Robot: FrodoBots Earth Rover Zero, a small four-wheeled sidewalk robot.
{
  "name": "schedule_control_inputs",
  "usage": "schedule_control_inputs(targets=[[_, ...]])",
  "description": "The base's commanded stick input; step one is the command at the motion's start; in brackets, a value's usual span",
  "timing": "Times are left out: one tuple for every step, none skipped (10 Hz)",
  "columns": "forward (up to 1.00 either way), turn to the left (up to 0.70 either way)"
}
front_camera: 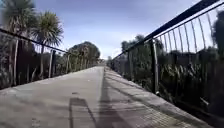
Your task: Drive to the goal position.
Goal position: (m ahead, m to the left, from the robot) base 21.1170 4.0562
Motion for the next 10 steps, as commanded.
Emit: schedule_control_inputs(targets=[[1.00, 0.09], [1.00, 0.27], [1.00, 0.27], [1.00, 0.27], [1.00, 0.27], [1.00, 0.27], [1.00, 0.15], [1.00, 0.00], [1.00, 0.00], [1.00, 0.00]])
